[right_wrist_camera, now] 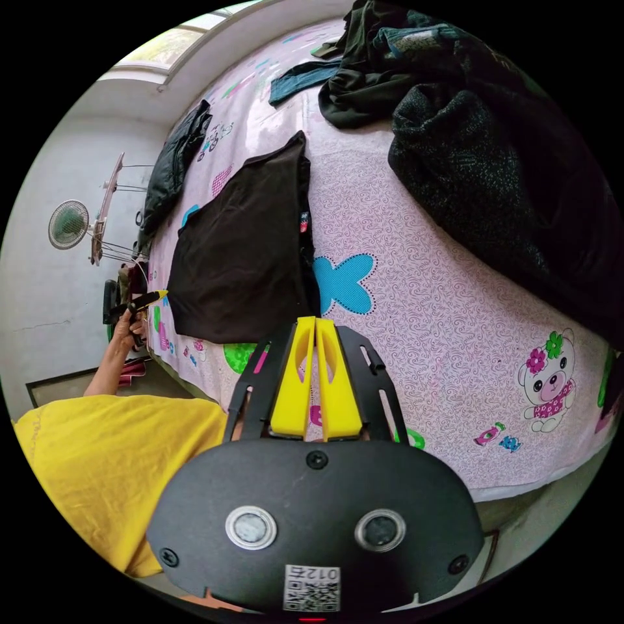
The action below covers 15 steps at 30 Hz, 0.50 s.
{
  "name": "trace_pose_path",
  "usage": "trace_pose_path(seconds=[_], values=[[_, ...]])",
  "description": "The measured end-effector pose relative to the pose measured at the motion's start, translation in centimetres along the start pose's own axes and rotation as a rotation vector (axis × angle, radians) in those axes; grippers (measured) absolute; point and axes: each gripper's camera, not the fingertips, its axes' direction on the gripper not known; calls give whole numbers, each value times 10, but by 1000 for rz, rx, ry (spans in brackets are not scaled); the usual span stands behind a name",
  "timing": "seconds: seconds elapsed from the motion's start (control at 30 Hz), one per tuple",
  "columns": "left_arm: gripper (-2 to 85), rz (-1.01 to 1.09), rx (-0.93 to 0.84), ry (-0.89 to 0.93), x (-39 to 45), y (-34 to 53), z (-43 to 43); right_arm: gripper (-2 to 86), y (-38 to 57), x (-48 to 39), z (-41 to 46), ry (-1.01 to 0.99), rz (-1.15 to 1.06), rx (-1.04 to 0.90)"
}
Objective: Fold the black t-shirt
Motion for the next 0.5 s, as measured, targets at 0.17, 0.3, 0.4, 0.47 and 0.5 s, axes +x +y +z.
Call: trace_pose_path(seconds=[0.17, 0.3, 0.4, 0.47, 0.5], values=[[-1, -75, 15, -21, -12, 5, -4, -1, -7, -6, 0, 8, -6, 6], [-1, -102, -91, -22, -17, 0, 24, -1, -16, -11, 2, 22, 8, 19], [0, -129, -66, 13, -20, 0, 25, 0, -27, -18, -1, 52, 0, 55], [0, -131, -56, 18, -20, 1, 21, 2, -37, -22, -5, 82, -6, 88], [2, -135, -38, 21, -21, 3, 15, 3, -45, -23, -8, 95, -9, 106]])
